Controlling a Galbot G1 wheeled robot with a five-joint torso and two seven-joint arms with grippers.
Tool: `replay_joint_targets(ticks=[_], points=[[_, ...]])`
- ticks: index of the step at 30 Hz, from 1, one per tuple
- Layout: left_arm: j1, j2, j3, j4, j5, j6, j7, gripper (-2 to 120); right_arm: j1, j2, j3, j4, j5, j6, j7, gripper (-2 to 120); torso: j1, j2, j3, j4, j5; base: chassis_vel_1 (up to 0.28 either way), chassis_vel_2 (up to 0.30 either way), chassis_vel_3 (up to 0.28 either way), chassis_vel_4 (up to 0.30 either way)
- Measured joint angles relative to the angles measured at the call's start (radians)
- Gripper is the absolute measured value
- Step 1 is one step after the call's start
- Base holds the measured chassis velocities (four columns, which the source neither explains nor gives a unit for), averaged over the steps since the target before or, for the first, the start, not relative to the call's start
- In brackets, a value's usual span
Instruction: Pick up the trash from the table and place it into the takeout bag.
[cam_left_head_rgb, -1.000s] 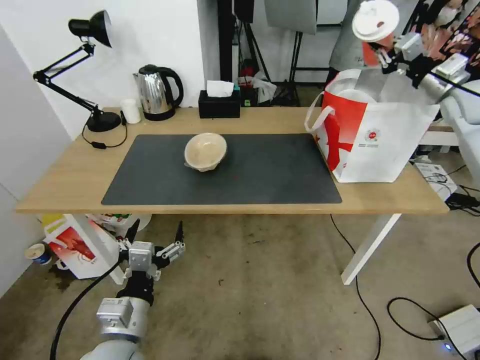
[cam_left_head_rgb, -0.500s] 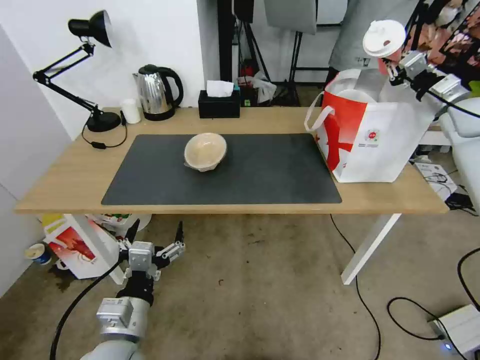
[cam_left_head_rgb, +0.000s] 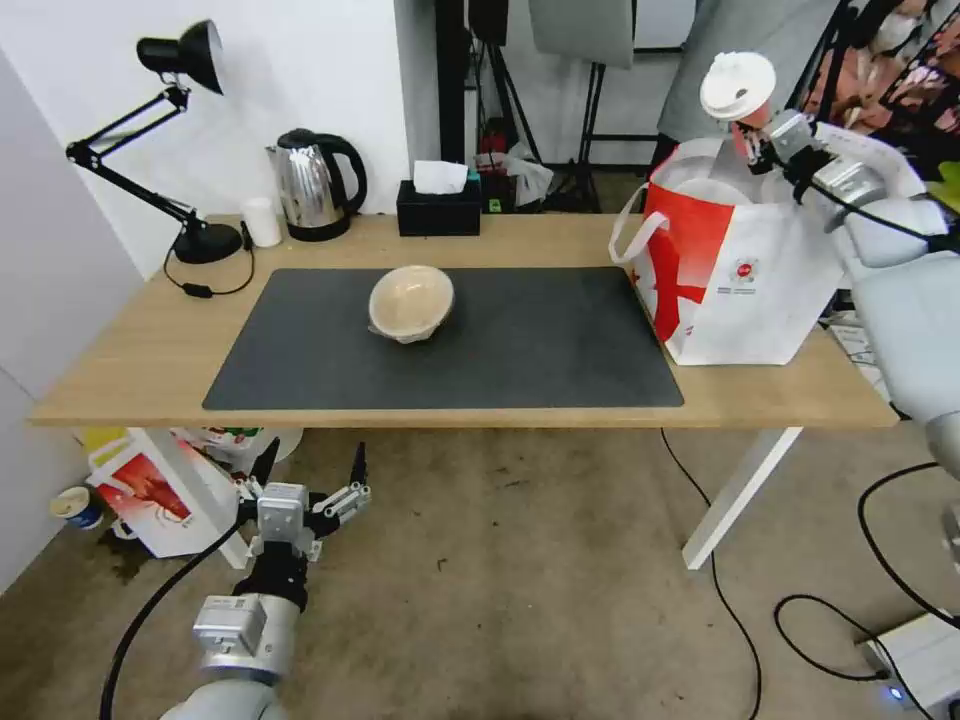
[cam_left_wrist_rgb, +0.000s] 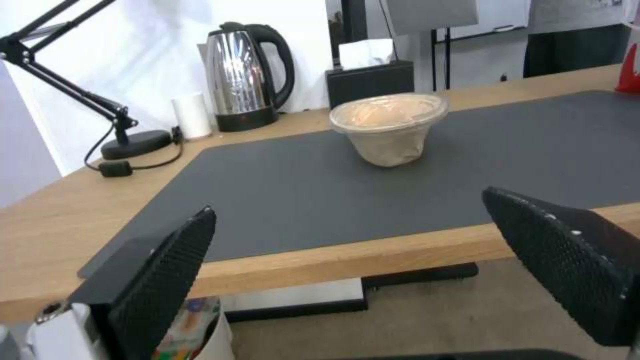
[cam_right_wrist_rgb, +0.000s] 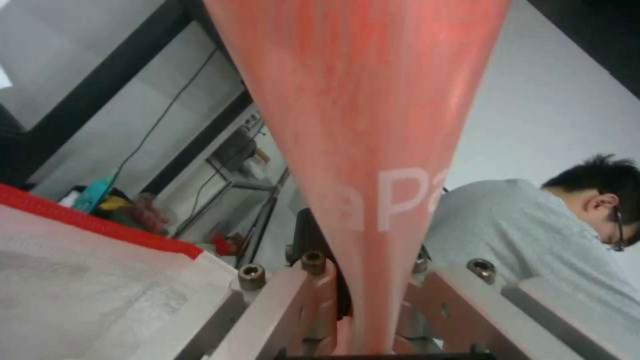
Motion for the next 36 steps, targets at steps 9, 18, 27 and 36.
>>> replay_joint_targets(ticks=[9,18,27,36], points=[[0.0,0.0,0.0,0.0,0.0,0.0,0.0,100,-0.009,0.027,0.002,-0.026,-0.038,-0.002,0.072,3,0.0,0.0,0.0,0.0,0.0002,0.0,0.0,0.0,0.0],[0.0,0.0,0.0,0.0,0.0,0.0,0.0,100,-0.002,0.017,0.004,-0.037,-0.068,-0.027,0.118,18,0.0,0.0,0.0,-0.0001,0.0002,0.0,0.0,0.0,0.0],[0.0,0.0,0.0,0.0,0.0,0.0,0.0,100,-0.005,0.002,0.004,-0.028,-0.071,-0.052,0.136,53,0.0,0.0,0.0,-0.0001,0.0001,0.0,0.0,0.0,0.0],[0.0,0.0,0.0,0.0,0.0,0.0,0.0,100,-0.02,-0.038,-0.031,0.064,-0.003,-0.138,0.148,95,0.0,0.0,0.0,0.0,0.0002,0.0,0.0,0.0,0.0]])
